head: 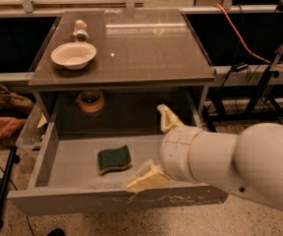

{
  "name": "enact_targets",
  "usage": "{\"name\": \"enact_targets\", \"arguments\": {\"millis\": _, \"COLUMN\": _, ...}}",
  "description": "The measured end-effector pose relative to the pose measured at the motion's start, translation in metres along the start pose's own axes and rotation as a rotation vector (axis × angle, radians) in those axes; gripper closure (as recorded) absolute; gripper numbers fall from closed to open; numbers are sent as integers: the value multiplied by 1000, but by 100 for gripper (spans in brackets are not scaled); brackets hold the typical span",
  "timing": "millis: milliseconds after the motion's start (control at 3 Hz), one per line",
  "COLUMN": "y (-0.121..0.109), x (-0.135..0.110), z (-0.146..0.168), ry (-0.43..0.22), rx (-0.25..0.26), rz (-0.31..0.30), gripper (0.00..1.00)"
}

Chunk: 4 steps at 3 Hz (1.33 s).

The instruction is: Place sponge into top drawer

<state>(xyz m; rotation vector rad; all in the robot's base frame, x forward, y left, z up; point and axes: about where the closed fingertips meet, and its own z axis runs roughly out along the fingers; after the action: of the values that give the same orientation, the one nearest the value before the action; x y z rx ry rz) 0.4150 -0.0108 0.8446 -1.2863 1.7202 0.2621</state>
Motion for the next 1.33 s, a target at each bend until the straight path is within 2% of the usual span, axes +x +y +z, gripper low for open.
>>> {"name": "enact_targets", "arguments": {"millis": 333, "y": -7, "x": -1, "z": -27, "ry": 40, "rx": 76, "rz": -2, "gripper": 0}}
{"name": "enact_targets", "arguments": {"millis": 667, "y": -7, "x": -1, "z": -27, "ry": 40, "rx": 76, "rz": -2, "gripper": 0}}
{"name": "enact_targets", "arguments": {"millis": 1000, "y": -18, "x": 9, "z": -54, "ry": 40, "rx": 152, "rz": 29, "gripper": 0}}
{"name": "enact_targets", "arguments": {"millis": 1333, "y": -39, "x": 18, "z": -116, "ry": 97, "rx": 352, "rz": 26, "gripper": 0}}
